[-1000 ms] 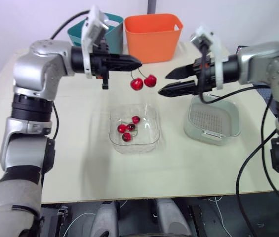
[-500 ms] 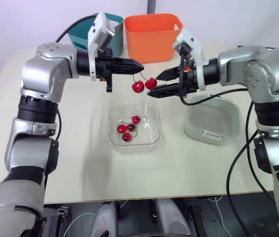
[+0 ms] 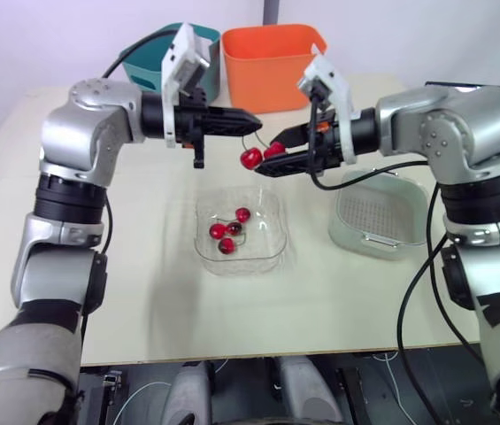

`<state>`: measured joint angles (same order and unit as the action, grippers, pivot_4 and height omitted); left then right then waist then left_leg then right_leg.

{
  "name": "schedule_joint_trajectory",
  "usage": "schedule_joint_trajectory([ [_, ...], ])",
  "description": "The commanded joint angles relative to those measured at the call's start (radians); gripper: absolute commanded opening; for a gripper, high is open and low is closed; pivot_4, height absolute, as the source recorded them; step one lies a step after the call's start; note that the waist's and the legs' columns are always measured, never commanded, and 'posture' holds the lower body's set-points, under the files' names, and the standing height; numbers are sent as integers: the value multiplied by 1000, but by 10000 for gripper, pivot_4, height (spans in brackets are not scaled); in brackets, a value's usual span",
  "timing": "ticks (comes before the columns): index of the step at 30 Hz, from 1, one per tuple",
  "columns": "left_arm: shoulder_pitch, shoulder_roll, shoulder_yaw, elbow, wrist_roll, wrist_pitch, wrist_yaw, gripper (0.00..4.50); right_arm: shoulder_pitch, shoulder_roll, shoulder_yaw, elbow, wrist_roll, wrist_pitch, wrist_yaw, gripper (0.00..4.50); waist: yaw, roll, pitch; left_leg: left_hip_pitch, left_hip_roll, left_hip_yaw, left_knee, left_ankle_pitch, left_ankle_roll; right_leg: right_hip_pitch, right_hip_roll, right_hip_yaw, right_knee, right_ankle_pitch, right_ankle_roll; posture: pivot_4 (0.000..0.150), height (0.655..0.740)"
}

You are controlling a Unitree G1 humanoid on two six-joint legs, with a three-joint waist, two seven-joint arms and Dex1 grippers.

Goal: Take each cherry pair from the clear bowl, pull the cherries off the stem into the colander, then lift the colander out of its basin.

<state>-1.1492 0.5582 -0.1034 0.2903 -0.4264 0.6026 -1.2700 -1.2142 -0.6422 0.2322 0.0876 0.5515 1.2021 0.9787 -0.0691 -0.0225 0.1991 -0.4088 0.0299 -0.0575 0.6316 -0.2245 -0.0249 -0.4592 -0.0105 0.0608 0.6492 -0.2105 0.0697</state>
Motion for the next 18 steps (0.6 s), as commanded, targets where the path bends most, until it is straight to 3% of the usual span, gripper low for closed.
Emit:
schedule_joint_trajectory([
  [1,-12,8,29,-32,-14,-4,-3,0,-28,7,-18,-6,-4,-16,9,40276,0,0,0,0,0,0,0,0,0,0,0,0,0,0,0,1500,7400],
  [3,-14,6,34,-28,-16,-5,1,0,-28,8,-20,-4,-2,-15,11,35503,1,0,0,0,0,0,0,0,0,0,0,0,0,0,0,1500,7400],
  [11,-20,2,45,-23,-23,-7,4,0,-23,7,-18,-9,1,-18,26,6980,0,0,0,0,0,0,0,0,0,0,0,0,0,0,0,1500,7400],
  [18,-31,-4,67,-5,-28,-16,14,0,-9,-15,-1,-25,-5,-33,59,6181,1,0,0,0,0,0,0,0,0,0,0,0,0,0,0,1500,7400],
])
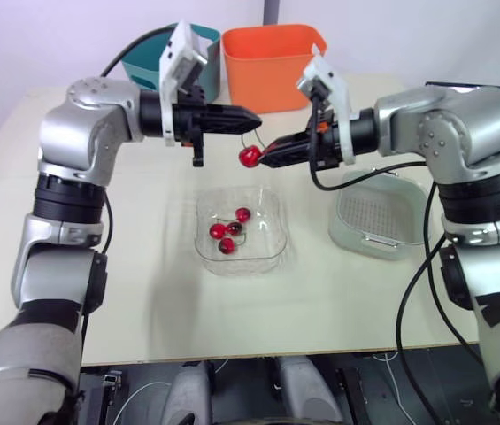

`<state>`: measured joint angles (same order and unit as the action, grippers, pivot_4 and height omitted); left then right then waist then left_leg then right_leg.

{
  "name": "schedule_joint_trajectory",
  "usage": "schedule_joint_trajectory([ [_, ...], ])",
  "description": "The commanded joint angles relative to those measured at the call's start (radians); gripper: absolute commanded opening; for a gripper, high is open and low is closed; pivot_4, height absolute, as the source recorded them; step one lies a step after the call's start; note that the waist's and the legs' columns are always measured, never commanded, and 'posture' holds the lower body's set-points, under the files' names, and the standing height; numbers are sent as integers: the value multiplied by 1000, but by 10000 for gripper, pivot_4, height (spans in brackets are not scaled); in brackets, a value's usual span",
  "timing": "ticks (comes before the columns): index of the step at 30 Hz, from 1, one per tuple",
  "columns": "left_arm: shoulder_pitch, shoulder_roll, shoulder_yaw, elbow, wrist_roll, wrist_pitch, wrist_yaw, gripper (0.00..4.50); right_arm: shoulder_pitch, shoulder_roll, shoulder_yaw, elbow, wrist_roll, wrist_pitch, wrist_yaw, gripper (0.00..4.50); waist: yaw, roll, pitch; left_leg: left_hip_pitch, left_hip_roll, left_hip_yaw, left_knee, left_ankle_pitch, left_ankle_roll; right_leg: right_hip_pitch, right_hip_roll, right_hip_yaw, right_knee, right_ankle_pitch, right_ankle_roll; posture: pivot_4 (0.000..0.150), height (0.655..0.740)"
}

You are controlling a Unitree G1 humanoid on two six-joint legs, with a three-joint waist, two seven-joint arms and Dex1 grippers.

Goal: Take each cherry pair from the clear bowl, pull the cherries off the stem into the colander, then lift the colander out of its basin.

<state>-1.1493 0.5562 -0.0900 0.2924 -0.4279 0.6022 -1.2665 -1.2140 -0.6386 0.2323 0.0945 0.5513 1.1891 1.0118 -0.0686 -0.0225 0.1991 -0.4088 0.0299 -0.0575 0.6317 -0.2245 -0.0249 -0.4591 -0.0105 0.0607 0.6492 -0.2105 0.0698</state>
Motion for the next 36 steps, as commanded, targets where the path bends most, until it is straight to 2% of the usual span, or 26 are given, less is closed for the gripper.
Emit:
schedule_joint_trajectory([
  [1,-38,-5,60,0,-28,-18,14,0,-4,-25,5,-38,-6,-21,34,6181,1,0,0,0,0,0,0,0,0,0,0,0,0,0,0,1500,7400],
  [13,-77,4,87,61,-27,-43,4,0,85,-99,53,-96,-29,-34,85,6181,0,0,0,0,0,0,0,0,0,0,0,0,0,0,0,1500,7400],
  [19,-40,16,67,38,-4,-50,-5,0,71,-135,-17,-67,-21,-27,78,6181,0,0,0,0,0,0,0,0,0,0,0,0,0,0,0,1500,7400],
  [21,-17,23,54,32,18,-69,-2,0,88,-184,-53,-54,-32,-44,78,6181,1,0,0,0,0,0,0,0,0,0,0,0,0,0,0,1500,7400],
  [27,37,26,44,31,40,-93,5,0,262,-388,-124,3,-108,-163,84,6181,23,0,0,0,-1,0,1,0,0,1,-1,0,-2,-1,1,1500,7400],
  [31,45,23,36,40,51,-107,1,0,362,-440,-147,19,-144,-224,78,6181,18,0,0,1,-1,2,0,0,0,1,0,2,-1,-1,1,1500,7400],
  [36,45,18,24,53,60,-118,-9,0,434,-443,-154,31,-190,-288,55,6181,12,0,0,1,0,2,0,0,0,1,0,2,0,-1,1,1500,7400],
])
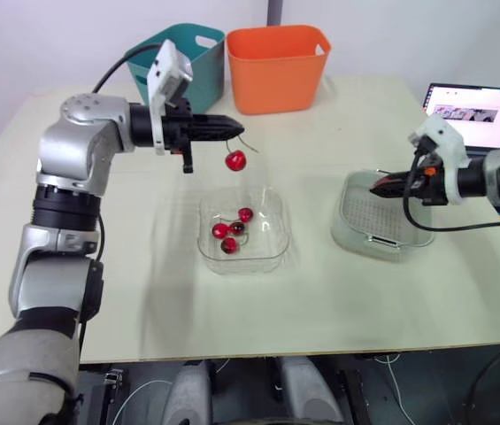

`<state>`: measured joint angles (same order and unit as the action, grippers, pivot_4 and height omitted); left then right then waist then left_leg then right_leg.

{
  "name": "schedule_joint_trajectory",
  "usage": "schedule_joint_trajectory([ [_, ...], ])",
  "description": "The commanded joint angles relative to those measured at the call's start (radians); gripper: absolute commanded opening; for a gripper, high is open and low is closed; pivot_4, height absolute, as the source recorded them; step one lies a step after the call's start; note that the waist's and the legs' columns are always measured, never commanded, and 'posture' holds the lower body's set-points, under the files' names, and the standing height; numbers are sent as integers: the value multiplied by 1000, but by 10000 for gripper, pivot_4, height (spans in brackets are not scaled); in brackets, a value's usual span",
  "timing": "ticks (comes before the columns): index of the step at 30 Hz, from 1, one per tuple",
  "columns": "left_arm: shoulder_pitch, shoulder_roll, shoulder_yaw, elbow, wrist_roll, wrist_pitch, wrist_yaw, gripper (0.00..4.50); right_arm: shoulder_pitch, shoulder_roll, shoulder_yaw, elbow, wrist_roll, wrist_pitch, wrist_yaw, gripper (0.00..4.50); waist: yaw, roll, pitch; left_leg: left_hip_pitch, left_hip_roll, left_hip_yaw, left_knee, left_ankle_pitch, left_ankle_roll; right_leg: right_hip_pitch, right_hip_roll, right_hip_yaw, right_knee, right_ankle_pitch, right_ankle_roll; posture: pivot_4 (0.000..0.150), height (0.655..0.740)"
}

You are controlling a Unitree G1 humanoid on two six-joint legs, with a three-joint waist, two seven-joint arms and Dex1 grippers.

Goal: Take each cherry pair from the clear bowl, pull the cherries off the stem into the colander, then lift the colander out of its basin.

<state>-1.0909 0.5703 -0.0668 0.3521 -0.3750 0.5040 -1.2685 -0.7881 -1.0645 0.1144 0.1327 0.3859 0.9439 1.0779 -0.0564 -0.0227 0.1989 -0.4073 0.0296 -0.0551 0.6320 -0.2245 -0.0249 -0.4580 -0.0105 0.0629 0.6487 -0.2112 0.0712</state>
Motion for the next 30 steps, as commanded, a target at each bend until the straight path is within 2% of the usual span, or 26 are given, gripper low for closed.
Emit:
schedule_joint_trajectory([
  [1,-13,2,-1,-6,9,-21,-9,0,24,-21,-27,-9,-44,-65,-14,6181,-1,0,0,0,0,0,0,0,0,0,0,0,0,0,0,1500,7400],
  [4,-12,-1,-3,-5,13,-23,-14,0,47,-20,-14,-5,-82,-91,-25,6181,0,0,0,0,0,0,0,0,0,0,0,0,0,0,0,1500,7400],
  [6,-11,-4,-3,-5,16,-23,-15,0,51,-15,-12,8,-97,-99,-24,13214,0,0,0,0,0,0,0,0,0,0,0,0,0,0,0,1500,7400],
  [7,-9,-4,-3,-7,17,-23,-16,0,52,-12,-14,13,-100,-100,-23,14750,0,0,0,0,0,0,0,0,0,0,0,0,0,0,0,1500,7400],
  [9,-6,-4,-2,-8,20,-24,-17,0,49,-5,-24,22,-100,-95,-19,21125,0,0,0,0,0,0,0,0,0,0,0,0,0,0,0,1500,7400],
  [15,-1,3,5,-2,25,-26,-15,0,-5,-10,-45,51,-83,-74,8,42177,-2,0,0,0,0,0,0,0,0,0,0,0,0,0,0,1500,7400],
  [17,-3,7,9,3,25,-27,-17,0,-45,4,-61,55,-63,-56,11,42177,-3,0,0,0,0,0,0,0,0,0,0,0,0,0,0,1500,7400],
  [24,-24,16,11,18,23,-33,-37,0,-194,188,-130,-47,154,143,33,42177,-13,0,0,1,0,-1,0,0,0,0,1,0,1,0,0,1500,7400],
  [28,-51,21,16,-29,-9,10,-65,0,-273,343,-90,-7,183,149,8,42177,-12,0,0,0,0,-1,1,0,0,0,0,0,1,1,-1,1500,7400],
  [30,-56,23,20,-49,-22,28,-70,0,-286,381,-76,10,175,132,4,42177,-9,0,0,0,0,-1,1,0,0,0,0,0,1,1,-1,1500,7400],
])
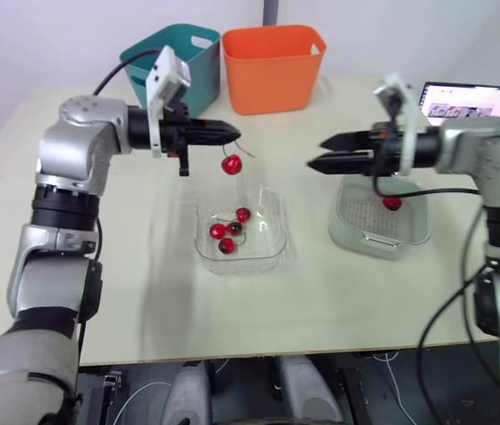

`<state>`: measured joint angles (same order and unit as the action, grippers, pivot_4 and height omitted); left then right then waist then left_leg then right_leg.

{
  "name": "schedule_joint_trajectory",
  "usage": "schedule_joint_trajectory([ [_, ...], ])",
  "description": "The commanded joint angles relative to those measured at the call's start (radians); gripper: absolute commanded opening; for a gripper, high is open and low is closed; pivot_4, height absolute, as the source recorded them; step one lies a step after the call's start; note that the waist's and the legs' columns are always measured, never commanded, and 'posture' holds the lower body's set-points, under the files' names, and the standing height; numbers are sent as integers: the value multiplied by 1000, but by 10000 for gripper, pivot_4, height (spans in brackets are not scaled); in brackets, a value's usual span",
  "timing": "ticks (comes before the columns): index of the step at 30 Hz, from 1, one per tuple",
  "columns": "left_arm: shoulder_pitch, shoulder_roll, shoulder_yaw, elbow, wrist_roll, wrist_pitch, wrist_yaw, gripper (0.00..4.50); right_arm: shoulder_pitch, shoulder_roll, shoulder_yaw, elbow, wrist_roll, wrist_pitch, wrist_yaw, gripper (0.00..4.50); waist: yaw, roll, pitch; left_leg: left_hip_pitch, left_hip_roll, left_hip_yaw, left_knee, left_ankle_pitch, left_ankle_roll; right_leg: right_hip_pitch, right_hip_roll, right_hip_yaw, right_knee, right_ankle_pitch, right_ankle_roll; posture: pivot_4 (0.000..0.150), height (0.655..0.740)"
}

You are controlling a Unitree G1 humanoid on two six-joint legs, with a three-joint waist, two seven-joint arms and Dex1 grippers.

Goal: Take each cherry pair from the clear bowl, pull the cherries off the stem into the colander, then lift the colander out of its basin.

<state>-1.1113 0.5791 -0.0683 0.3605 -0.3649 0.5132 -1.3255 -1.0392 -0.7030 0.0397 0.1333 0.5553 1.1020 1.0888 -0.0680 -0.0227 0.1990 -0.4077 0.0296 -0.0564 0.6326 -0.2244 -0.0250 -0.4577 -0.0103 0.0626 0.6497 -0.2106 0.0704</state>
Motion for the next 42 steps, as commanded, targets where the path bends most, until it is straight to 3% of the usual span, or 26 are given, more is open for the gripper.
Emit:
schedule_joint_trajectory([
  [1,-36,15,23,-64,-36,25,-13,0,-39,31,3,15,2,-32,-7,42177,5,0,0,0,0,0,0,0,0,0,0,0,0,0,0,1500,7400],
  [10,-22,32,32,-132,-76,88,0,0,-83,205,40,30,25,-53,-17,42177,-1,0,0,0,0,0,0,0,0,0,0,0,1,0,0,1500,7400],
  [29,-3,15,27,-178,-104,116,28,0,-81,285,76,44,0,-68,-57,42177,-1,0,0,0,0,-1,0,0,0,0,0,0,1,0,0,1500,7400],
  [32,-6,11,28,-173,-102,113,34,0,-81,288,76,48,0,-66,-62,36487,-1,0,0,0,0,-1,0,0,0,0,-1,0,1,0,0,1500,7400],
  [39,-4,11,25,-169,-99,106,36,0,-81,285,74,45,6,-62,-60,11962,-1,0,0,0,0,-1,0,0,0,0,0,0,1,0,0,1500,7400],
  [42,-3,12,23,-169,-97,104,35,0,-81,278,77,44,5,-66,-52,9831,-1,0,0,0,0,-1,0,0,0,0,0,0,1,0,0,1500,7400],
])
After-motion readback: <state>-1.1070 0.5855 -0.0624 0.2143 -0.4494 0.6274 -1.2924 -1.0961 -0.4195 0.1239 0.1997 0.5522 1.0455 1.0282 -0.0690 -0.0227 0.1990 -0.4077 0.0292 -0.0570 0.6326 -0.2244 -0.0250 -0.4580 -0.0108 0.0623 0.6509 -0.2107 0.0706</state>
